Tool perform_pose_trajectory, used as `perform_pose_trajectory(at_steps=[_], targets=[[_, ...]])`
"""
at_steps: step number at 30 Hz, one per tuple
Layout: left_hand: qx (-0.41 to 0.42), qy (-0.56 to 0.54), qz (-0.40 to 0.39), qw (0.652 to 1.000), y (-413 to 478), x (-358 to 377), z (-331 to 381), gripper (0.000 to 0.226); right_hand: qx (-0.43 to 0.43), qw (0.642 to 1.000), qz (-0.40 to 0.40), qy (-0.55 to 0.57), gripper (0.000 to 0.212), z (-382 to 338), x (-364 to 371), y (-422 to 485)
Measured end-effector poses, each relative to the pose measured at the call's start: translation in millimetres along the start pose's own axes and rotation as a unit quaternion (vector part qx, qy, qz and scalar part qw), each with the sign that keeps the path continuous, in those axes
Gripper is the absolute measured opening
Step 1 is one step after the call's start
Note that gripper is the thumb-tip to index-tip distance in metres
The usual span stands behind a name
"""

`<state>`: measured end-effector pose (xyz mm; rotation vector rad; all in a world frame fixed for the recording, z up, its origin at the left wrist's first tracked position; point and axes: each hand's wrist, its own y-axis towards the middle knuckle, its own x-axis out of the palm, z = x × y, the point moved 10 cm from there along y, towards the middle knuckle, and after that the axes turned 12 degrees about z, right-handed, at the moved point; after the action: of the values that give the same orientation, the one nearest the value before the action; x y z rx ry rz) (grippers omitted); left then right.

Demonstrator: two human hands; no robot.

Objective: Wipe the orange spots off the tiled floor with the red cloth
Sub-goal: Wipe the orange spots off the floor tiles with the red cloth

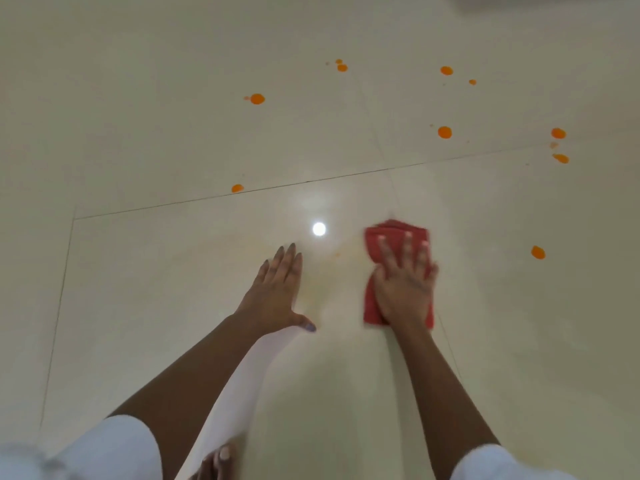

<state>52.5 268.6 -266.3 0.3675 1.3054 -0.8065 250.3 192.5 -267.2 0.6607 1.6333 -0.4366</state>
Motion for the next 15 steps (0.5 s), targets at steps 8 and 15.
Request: perform_pose_trajectory(at_steps=[8,15], targets=[[0.002,-0.015,-0.010,1.000,-2.0,7.5,-10.1,0.126,-0.168,0.985,-0.018,0.041,0.057,-115.5,12.4,-38.3],[-0.010,-0.007,-0.017,1.000,-5.2,11.3,-10.8,0.127,0.110,0.993,0.041,-0.012,0.057,16.0,-3.4,-18.7]])
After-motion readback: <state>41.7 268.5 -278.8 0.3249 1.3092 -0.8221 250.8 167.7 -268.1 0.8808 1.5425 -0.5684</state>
